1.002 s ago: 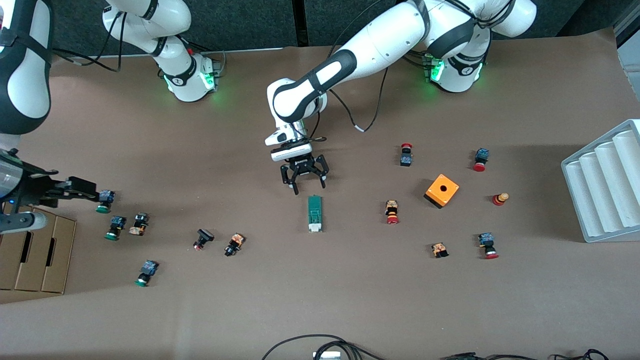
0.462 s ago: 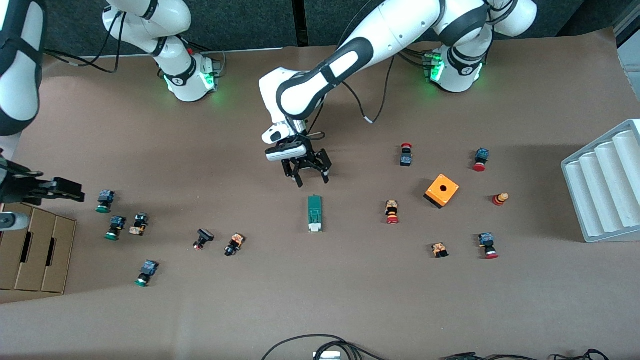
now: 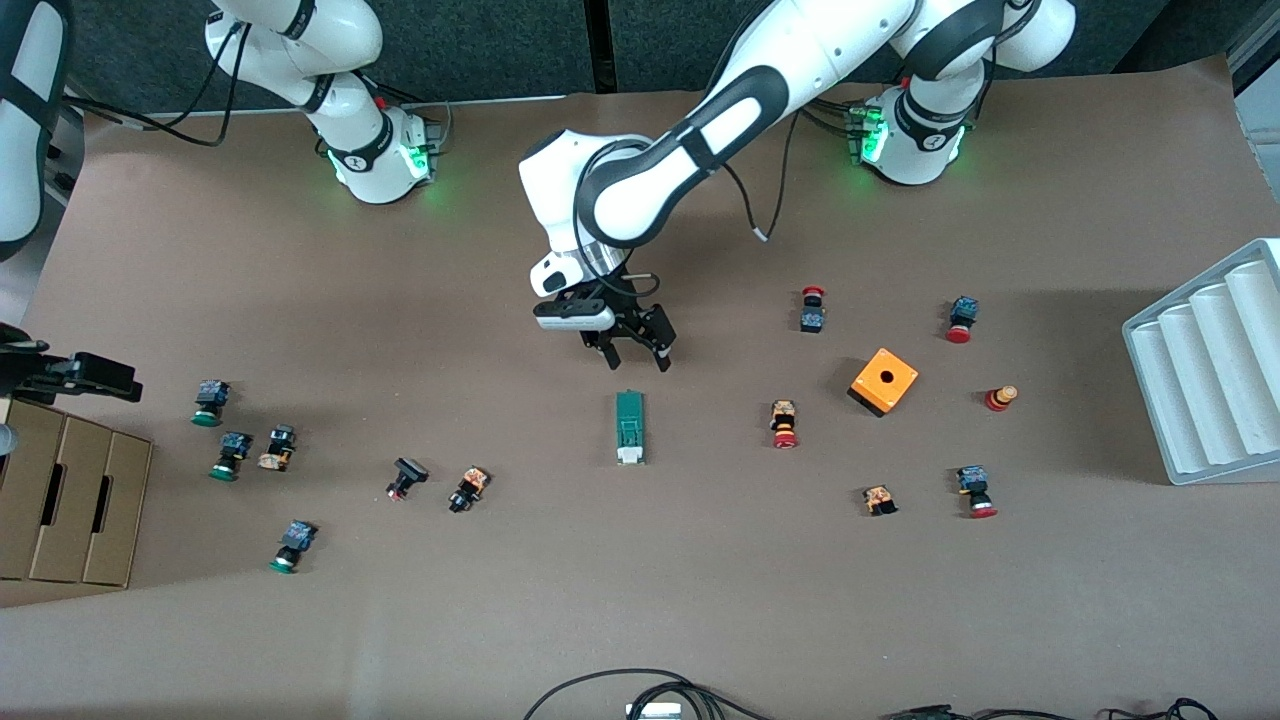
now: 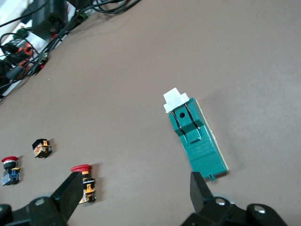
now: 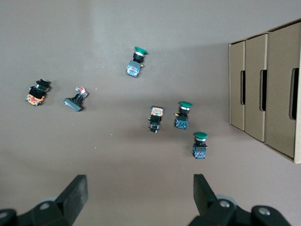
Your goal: Close load switch with both arms
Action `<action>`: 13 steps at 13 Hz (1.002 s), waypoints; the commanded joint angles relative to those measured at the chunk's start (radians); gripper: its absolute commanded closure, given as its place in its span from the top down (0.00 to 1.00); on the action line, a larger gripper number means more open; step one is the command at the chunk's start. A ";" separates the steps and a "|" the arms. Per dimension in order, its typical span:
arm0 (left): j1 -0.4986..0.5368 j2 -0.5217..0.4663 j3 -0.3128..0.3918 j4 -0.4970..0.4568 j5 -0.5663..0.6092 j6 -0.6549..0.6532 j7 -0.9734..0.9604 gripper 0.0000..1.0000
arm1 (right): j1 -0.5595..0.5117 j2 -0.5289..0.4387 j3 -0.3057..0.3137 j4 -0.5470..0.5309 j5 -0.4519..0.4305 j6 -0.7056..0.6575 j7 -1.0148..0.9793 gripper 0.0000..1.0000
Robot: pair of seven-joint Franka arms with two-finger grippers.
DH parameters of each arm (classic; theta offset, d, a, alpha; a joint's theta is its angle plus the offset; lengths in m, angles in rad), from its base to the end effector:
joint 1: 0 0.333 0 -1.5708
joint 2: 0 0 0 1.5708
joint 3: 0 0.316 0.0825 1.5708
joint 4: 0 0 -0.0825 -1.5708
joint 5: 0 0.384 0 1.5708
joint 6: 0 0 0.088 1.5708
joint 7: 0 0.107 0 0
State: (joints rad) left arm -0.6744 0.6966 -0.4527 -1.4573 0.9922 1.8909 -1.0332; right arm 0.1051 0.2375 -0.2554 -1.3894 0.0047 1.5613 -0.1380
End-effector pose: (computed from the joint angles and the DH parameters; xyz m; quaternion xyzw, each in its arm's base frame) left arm 0.4116 -0.5803 0.3015 -0.9273 0.2070 -0.2292 0.2114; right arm 0.6173 -0.0742 0.5732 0.9992 -0.0036 -0.0326 0.0230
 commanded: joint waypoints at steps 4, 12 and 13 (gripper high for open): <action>0.108 -0.121 -0.007 0.005 -0.237 -0.001 0.324 1.00 | -0.098 -0.018 0.115 -0.016 0.000 0.022 0.153 1.00; 0.277 -0.287 -0.006 0.005 -0.556 -0.019 0.525 1.00 | -0.303 -0.018 0.343 -0.010 0.008 0.014 0.207 1.00; 0.312 -0.310 -0.006 0.005 -0.595 -0.030 0.533 1.00 | -0.301 -0.020 0.340 -0.010 0.014 0.016 0.204 1.00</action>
State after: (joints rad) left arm -0.4193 0.4480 -0.4496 -1.4346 0.4643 1.8819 -0.5338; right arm -0.1787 0.2329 0.0710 -1.3897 0.0050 1.5715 0.0574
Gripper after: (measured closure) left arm 0.000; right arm 0.000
